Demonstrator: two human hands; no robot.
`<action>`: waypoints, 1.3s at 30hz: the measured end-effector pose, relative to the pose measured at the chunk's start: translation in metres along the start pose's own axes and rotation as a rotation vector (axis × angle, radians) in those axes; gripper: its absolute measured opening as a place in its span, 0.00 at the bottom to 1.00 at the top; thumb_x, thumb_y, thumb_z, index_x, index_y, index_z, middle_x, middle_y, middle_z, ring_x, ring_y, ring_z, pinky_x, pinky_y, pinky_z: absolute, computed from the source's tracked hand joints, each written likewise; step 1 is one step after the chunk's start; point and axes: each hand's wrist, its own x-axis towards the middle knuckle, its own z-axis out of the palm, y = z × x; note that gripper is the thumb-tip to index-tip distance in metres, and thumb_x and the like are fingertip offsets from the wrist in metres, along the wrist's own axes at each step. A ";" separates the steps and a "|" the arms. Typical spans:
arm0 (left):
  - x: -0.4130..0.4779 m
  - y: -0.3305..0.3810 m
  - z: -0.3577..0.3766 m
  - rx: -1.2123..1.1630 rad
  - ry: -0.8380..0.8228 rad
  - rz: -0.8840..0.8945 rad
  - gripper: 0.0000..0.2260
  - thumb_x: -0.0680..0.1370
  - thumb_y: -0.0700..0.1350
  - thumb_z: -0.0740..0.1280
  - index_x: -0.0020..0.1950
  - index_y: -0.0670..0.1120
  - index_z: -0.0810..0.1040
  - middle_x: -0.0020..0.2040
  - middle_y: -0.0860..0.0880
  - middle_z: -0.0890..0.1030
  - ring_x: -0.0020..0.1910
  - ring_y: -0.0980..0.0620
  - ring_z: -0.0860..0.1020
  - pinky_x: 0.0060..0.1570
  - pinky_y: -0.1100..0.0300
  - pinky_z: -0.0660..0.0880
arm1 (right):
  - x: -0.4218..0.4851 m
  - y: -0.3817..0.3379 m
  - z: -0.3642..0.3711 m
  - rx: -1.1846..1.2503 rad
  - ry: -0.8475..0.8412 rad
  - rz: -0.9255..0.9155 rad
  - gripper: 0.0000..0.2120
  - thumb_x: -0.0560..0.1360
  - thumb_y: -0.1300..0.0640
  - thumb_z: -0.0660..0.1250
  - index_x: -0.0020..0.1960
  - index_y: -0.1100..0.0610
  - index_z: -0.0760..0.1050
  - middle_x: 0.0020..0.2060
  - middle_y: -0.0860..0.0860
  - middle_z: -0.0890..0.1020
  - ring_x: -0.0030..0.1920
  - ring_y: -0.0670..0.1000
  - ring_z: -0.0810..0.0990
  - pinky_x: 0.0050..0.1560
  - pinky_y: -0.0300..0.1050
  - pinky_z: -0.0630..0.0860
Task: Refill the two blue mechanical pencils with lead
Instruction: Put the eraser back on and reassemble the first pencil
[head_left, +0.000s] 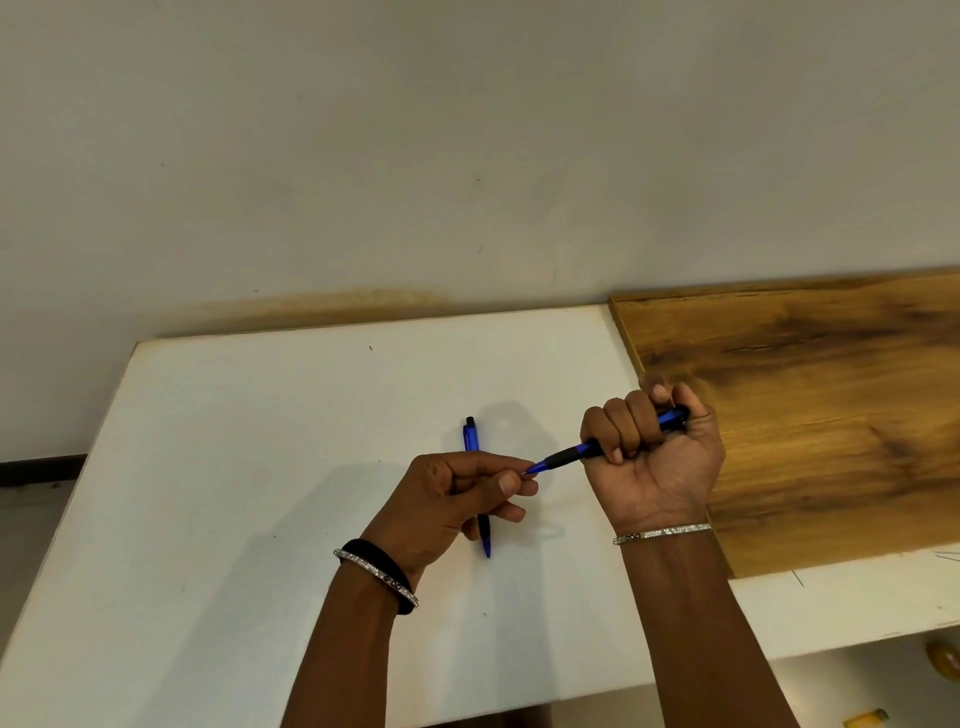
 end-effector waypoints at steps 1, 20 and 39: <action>0.000 0.000 0.000 0.001 -0.001 -0.001 0.09 0.73 0.49 0.69 0.50 0.52 0.85 0.48 0.49 0.87 0.42 0.54 0.85 0.31 0.64 0.71 | 0.000 0.000 0.000 0.003 -0.003 0.005 0.18 0.78 0.50 0.48 0.35 0.55 0.67 0.22 0.46 0.54 0.21 0.46 0.52 0.21 0.38 0.58; 0.008 -0.011 -0.008 0.051 0.293 -0.004 0.07 0.78 0.46 0.67 0.47 0.54 0.85 0.41 0.51 0.87 0.35 0.57 0.82 0.27 0.66 0.68 | 0.003 -0.013 -0.013 0.045 0.076 -0.173 0.15 0.75 0.49 0.53 0.33 0.56 0.65 0.24 0.49 0.63 0.27 0.49 0.62 0.37 0.45 0.67; 0.016 -0.025 -0.004 0.575 0.670 -0.033 0.02 0.73 0.49 0.71 0.40 0.54 0.81 0.35 0.54 0.83 0.33 0.57 0.79 0.32 0.63 0.72 | 0.011 0.012 -0.006 -0.831 0.359 -0.097 0.16 0.71 0.59 0.74 0.56 0.63 0.75 0.42 0.61 0.86 0.40 0.60 0.86 0.39 0.50 0.84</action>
